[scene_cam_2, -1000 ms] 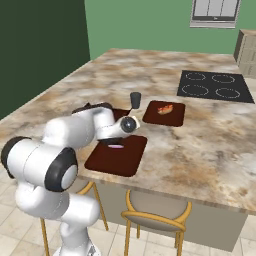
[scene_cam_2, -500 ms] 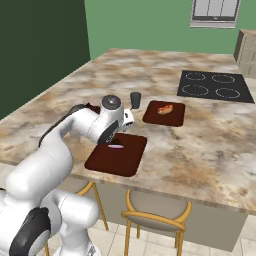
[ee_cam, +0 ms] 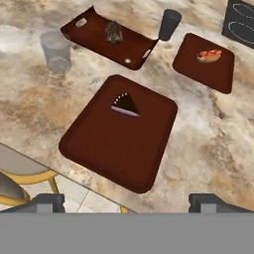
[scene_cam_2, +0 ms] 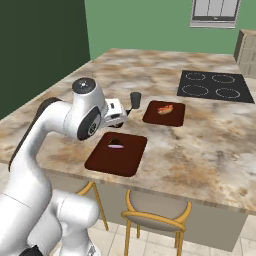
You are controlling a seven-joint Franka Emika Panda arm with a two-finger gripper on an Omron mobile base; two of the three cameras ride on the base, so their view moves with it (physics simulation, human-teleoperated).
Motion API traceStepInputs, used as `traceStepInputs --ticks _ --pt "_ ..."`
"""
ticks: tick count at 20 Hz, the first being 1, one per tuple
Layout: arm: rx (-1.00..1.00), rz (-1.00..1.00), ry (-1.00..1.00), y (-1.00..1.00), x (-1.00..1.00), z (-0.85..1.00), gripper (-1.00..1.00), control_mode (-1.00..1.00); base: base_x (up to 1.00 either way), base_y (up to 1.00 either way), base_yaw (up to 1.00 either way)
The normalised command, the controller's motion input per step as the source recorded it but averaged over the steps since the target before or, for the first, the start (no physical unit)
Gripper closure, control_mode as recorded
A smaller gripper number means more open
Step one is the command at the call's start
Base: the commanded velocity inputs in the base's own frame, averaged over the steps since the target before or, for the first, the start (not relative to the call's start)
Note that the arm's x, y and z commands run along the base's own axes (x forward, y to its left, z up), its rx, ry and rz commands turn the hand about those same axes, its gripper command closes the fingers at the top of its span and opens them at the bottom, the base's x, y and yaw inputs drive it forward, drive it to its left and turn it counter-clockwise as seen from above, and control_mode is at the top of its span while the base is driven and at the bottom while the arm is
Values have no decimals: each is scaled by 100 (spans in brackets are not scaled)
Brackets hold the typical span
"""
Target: Take the cakes from the fridge and place them on the empty tray on the dining counter.
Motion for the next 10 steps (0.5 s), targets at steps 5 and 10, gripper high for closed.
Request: traceStepInputs --ticks 5,10 --pt "0 -11 -17 13 -94 45 -100 -100 0 0 0" --pt "1 -9 -30 16 -100 33 -100 -100 0 0 0"
